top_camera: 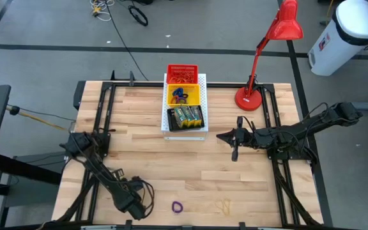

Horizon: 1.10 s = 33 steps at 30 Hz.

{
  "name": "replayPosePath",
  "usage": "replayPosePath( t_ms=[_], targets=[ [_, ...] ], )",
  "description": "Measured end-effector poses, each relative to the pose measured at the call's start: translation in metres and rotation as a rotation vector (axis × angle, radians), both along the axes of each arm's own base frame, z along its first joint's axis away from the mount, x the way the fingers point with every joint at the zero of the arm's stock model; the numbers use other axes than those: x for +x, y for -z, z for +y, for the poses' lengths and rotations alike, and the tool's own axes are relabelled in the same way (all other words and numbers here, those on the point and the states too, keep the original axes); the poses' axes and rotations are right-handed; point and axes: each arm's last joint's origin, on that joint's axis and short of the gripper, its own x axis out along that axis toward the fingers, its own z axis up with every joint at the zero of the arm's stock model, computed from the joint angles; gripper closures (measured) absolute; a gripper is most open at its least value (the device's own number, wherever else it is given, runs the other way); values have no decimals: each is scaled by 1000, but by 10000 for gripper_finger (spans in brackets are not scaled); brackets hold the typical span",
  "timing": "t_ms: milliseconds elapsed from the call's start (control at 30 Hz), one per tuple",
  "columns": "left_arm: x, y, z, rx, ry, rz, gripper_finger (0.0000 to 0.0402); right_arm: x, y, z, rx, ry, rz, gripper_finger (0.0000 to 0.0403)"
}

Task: Pick & Place Office Desk Supplies
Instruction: Put the yellow crayon box into the black bin on the shelf

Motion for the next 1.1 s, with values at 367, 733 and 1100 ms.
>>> replayPosePath(
  t_ms=[367,733,1100],
  targets=[
    [-6,-25,1,127,75,119,397,0,0,0,0,0,-1,392],
    [-4,-92,2,165,156,-99,398,0,0,0,-1,0,4,392],
    [-5,-116,2,116,136,-363,361,0,1,0,-2,0,7,392]
  ],
)
